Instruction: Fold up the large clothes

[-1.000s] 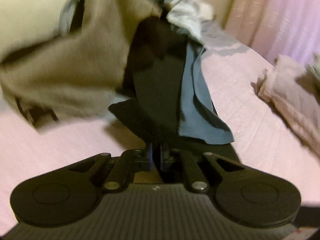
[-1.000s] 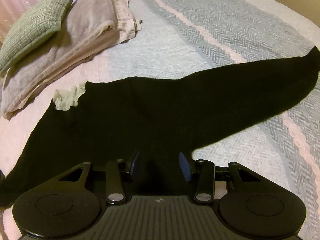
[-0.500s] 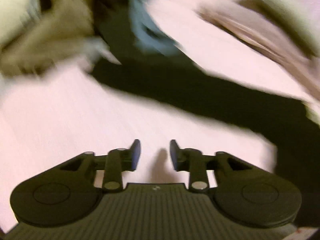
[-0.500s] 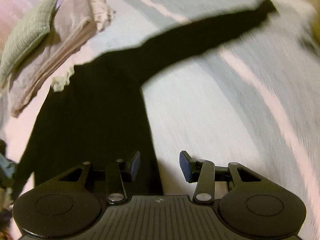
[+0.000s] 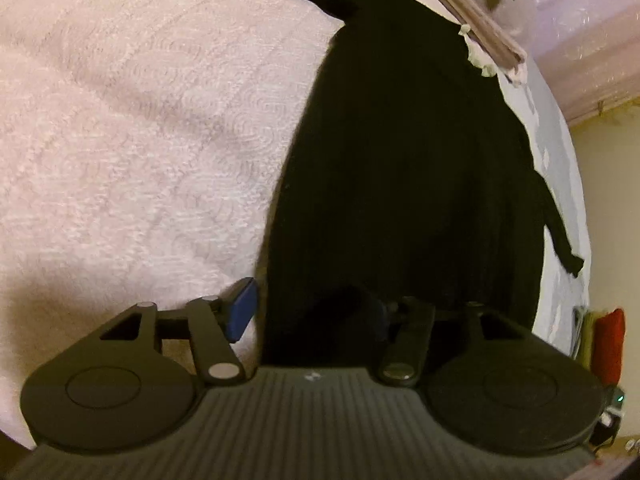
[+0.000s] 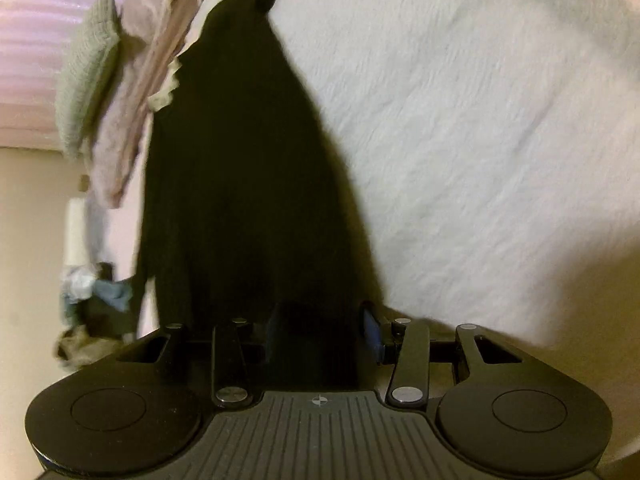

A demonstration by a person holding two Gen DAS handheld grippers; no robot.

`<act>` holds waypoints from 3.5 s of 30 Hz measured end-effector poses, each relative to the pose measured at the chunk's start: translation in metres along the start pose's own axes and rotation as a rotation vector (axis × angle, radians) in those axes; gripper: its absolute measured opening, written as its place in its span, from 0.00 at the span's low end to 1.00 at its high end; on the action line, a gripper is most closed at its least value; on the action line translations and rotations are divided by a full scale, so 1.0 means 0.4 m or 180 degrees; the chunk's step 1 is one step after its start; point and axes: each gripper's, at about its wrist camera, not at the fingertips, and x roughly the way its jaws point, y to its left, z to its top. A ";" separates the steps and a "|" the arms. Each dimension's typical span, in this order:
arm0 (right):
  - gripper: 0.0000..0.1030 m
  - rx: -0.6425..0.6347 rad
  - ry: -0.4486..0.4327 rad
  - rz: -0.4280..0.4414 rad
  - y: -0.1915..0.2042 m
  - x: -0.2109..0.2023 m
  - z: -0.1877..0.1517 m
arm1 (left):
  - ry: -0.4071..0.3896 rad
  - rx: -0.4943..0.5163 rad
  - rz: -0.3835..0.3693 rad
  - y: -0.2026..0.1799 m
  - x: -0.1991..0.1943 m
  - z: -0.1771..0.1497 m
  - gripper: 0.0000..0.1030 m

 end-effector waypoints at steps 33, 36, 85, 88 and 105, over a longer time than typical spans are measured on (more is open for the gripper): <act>0.34 -0.2619 0.0255 -0.1768 0.190 0.021 -0.262 | -0.0052 0.1348 0.1243 -0.231 -0.034 -0.244 0.27; 0.34 -0.2318 0.0245 -0.1552 0.213 -0.075 -0.262 | 0.0047 0.1397 0.1439 -0.295 -0.115 -0.268 0.30; 0.45 -0.2816 -0.0033 -0.1254 0.566 -0.556 -0.463 | -0.0528 0.1691 0.1181 -0.686 -0.641 -0.477 0.69; 0.45 -0.2787 -0.0008 -0.1277 0.571 -0.541 -0.451 | -0.0487 0.1679 0.1193 -0.680 -0.625 -0.458 0.69; 0.45 -0.2032 -0.0280 -0.1590 0.616 -0.202 -0.044 | -0.0849 0.0366 0.0702 -0.200 -0.390 0.108 0.71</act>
